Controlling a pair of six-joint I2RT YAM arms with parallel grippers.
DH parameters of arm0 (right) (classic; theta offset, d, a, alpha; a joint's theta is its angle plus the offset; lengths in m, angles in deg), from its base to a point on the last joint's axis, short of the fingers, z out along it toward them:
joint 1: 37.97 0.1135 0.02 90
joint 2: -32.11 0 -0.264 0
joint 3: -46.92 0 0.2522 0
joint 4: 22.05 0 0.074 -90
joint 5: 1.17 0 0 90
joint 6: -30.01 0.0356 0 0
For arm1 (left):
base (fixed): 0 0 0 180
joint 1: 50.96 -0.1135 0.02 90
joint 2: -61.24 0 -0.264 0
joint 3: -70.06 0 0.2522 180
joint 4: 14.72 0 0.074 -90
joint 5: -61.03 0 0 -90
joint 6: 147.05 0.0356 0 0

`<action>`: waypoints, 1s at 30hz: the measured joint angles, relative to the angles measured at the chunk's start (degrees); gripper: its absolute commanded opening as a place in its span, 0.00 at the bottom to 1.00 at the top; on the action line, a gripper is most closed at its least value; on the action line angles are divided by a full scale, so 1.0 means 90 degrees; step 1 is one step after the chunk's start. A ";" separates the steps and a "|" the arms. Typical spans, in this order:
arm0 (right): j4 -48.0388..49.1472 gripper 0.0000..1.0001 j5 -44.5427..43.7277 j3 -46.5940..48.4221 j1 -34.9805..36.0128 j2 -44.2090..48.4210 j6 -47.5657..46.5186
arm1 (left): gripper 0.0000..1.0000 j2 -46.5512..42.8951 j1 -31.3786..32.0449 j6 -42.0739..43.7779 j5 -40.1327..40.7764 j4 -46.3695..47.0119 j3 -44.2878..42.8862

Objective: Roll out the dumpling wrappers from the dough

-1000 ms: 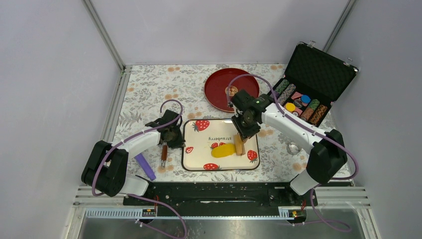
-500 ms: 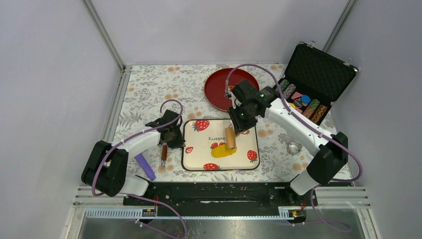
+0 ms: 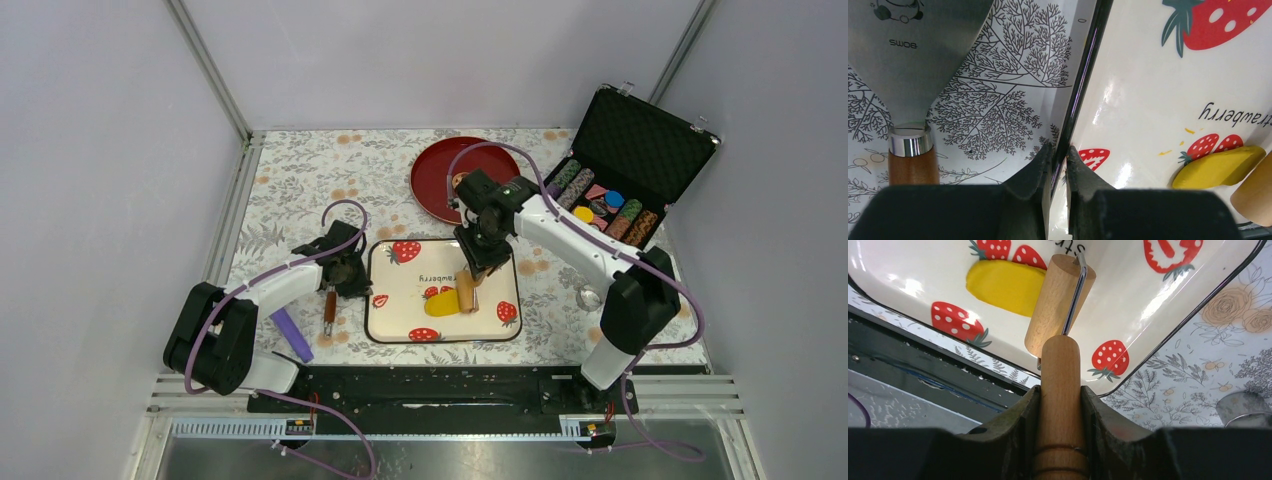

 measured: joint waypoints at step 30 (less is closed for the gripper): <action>0.0328 0.00 -0.0073 -0.0590 -0.0002 0.0143 0.0000 | 0.00 0.0000 0.0000 0.0000 0.0002 -0.0002 0.0000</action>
